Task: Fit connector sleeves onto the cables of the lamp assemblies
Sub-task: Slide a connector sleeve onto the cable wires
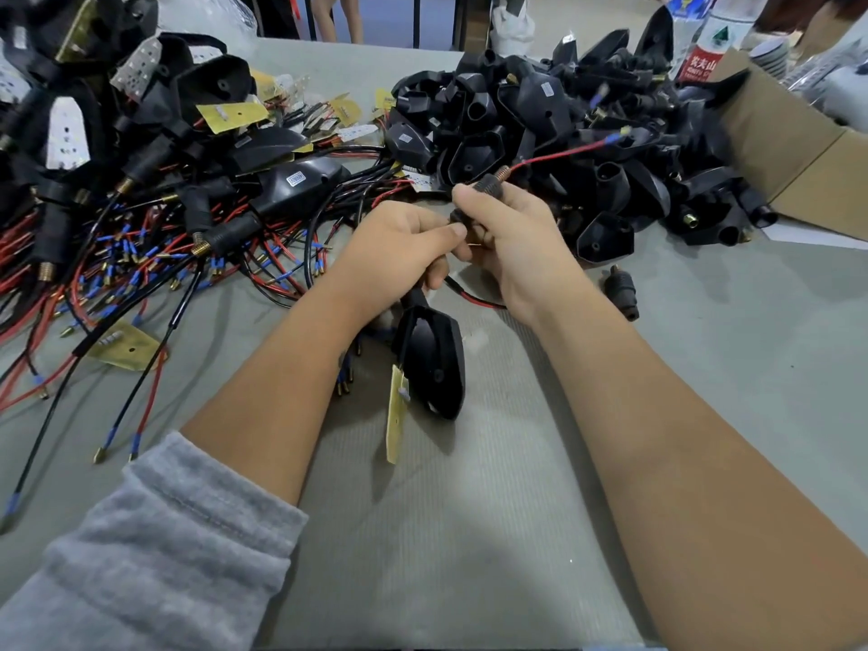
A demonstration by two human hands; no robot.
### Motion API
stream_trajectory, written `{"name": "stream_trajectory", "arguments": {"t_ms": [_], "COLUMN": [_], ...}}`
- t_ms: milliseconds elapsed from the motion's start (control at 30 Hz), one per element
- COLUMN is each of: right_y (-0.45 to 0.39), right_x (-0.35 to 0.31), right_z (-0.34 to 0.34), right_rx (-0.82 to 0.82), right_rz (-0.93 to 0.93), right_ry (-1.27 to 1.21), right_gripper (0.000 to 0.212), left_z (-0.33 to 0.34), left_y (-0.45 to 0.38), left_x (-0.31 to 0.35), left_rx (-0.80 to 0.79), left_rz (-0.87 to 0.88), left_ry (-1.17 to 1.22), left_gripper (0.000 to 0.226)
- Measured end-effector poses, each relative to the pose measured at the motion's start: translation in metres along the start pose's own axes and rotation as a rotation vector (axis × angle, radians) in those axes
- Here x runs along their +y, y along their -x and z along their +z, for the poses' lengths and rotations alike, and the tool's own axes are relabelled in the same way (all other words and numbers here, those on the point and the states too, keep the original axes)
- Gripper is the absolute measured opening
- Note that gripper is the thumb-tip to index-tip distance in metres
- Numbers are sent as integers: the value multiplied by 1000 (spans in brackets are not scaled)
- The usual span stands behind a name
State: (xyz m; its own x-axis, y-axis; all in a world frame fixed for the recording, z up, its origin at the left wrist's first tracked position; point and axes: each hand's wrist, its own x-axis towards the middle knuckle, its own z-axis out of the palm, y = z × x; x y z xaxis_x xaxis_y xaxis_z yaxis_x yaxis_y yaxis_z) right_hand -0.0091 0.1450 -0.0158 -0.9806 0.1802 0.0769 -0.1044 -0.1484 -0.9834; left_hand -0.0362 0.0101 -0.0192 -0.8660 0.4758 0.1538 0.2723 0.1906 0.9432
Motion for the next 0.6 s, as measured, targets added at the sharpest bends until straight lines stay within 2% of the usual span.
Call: {"name": "stream_trajectory", "arguments": {"t_ms": [100,233,367,433,500,600], "right_y": [1,-3,-7,-8,-9,-9], "right_x": [-1,-2,-6,-7,-6,-6], "right_z": [-1,-4,-11,-13,-15,-16], "right_rx": [12,112,243,298,340,415], "right_rz": [-31,-66,-138,-172,-189,-193], "right_ry": [-47,-234,-386,-463,-509,-546], "right_gripper": [21,12,11,10,7,7], "left_z": [-2,-6,-11,-9,-10,-12], "left_y": [1,-1,3,-6,-7,-11], "left_x": [1,3,7,13,14,12], "left_rx": [-8,10,-4,-10,-86,-11], "left_rz": [7,-59,-122,-202,-269,-265], "left_ry": [-3,71,153,99,-18,2], "left_gripper": [33,39,34,31,29,34]}}
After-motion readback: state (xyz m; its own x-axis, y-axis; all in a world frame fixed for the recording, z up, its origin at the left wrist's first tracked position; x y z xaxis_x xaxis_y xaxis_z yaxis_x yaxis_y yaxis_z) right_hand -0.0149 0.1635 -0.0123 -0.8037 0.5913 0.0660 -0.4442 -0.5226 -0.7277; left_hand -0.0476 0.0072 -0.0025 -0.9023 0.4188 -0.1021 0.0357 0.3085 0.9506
